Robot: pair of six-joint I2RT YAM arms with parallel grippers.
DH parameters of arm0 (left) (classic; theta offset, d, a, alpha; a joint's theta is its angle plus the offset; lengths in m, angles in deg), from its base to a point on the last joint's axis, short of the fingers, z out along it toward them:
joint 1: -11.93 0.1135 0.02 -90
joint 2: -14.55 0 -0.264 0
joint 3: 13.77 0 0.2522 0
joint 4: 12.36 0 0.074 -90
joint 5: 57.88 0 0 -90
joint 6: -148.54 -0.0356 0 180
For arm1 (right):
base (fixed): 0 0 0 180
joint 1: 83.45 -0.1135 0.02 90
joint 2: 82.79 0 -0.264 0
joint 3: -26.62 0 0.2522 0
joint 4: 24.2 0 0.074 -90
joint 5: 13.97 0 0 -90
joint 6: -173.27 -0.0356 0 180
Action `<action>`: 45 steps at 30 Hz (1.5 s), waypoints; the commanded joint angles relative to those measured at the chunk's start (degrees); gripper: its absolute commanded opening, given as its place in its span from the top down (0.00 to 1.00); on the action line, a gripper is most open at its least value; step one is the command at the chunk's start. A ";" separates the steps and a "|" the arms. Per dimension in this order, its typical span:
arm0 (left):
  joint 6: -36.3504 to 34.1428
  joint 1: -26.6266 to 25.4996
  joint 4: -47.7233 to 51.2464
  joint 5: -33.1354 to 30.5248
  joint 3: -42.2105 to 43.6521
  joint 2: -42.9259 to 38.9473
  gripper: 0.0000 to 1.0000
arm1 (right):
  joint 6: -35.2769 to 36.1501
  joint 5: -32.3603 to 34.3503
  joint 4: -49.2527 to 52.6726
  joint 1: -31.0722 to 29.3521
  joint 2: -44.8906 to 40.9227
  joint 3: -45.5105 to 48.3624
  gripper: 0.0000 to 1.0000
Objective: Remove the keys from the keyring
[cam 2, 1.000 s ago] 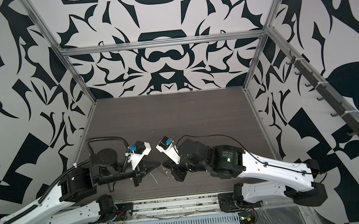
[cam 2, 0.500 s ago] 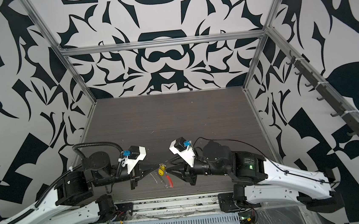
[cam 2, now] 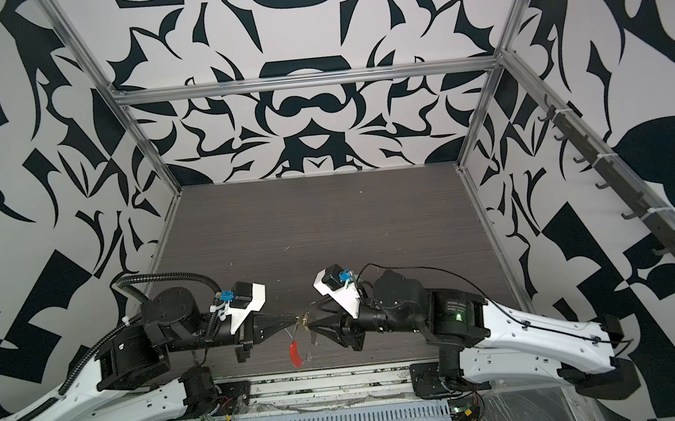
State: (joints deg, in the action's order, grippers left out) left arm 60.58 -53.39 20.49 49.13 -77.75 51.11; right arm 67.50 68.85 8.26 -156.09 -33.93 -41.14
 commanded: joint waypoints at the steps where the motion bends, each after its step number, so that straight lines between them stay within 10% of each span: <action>1: -0.46 0.12 -2.13 3.52 -0.14 -0.01 1.00 | 1.86 -3.05 -6.40 -0.20 -0.72 -0.01 0.52; 7: -0.29 0.16 -2.52 3.85 -0.15 0.29 1.00 | 2.68 -4.91 -7.53 -0.34 0.39 -0.88 0.54; 26: 0.84 0.16 -8.68 -2.65 2.93 -3.10 1.00 | 1.77 -1.48 -7.01 -1.10 1.31 -0.38 1.00; 45: 12.95 0.11 -3.92 -34.67 11.80 -3.12 1.00 | -6.51 34.00 5.46 -0.39 -2.68 7.33 1.00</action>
State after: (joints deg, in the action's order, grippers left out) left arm 68.08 -53.32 16.08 24.09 -67.32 47.39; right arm 63.56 96.96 11.51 -156.72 -36.49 -34.76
